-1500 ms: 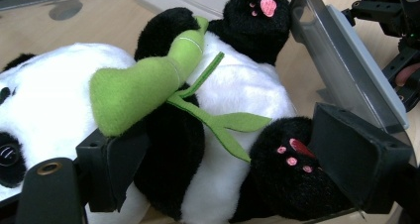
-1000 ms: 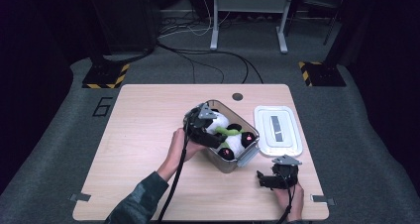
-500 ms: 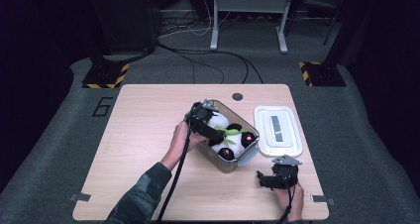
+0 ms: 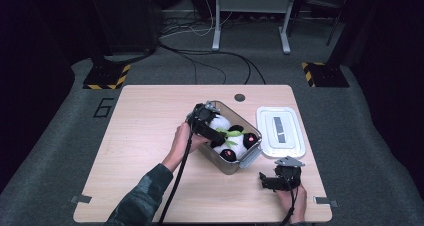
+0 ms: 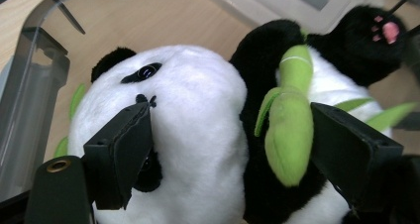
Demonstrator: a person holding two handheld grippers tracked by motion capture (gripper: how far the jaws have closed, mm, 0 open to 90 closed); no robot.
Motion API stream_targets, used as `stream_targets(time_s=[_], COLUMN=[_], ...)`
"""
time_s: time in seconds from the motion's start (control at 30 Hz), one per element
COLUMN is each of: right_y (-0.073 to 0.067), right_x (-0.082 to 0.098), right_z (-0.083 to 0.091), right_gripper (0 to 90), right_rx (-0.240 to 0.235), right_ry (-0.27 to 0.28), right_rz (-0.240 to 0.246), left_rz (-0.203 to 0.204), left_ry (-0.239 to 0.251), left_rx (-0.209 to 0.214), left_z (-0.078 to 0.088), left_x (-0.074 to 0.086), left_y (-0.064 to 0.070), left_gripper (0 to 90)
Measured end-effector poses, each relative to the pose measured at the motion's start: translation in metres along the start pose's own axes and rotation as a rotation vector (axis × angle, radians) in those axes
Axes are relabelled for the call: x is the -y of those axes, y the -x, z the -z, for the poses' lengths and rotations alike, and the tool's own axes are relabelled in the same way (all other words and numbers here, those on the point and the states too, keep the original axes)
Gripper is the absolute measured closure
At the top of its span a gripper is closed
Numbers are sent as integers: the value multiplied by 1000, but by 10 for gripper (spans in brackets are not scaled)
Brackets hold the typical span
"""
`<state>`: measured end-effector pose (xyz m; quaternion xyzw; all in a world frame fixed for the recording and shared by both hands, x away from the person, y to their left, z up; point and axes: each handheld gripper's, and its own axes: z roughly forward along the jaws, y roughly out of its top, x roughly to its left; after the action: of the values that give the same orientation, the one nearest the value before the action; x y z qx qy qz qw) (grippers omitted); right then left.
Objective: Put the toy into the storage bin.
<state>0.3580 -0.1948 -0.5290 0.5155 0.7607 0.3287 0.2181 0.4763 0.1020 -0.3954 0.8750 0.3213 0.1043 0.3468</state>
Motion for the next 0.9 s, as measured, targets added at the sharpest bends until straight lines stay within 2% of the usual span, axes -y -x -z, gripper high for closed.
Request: stream_targets(time_s=[0.07, 0.17, 0.3, 0.43, 0.73, 0.87, 0.9], right_y=[0, 0, 0, 0, 0, 0, 0], right_x=[0, 0, 0, 0, 0, 0, 0], right_z=[0, 0, 0, 0, 0, 0, 0], right_gripper=[33, 33, 32, 33, 33, 33, 33], right_rx=[1, 0, 2, 1, 1, 1, 1], right_ry=[0, 0, 0, 0, 0, 0, 0], right_rz=[0, 0, 0, 0, -1, -1, -1], left_rz=[-3, -39, -104, -137, -139, -167, -168], left_ry=[17, 25, -11, -48, -90, -125, -131], left_rx=[13, 38, 59, 77, 67, 17, 17], left_z=[7, 17, 23, 19, 6, -2, -4], left_x=[1, 2, 4, 5, 8, 7, 7], left_y=[4, 15, 30, 36, 41, 43, 43], left_gripper=[171, 166, 165, 165, 156, 154, 154])
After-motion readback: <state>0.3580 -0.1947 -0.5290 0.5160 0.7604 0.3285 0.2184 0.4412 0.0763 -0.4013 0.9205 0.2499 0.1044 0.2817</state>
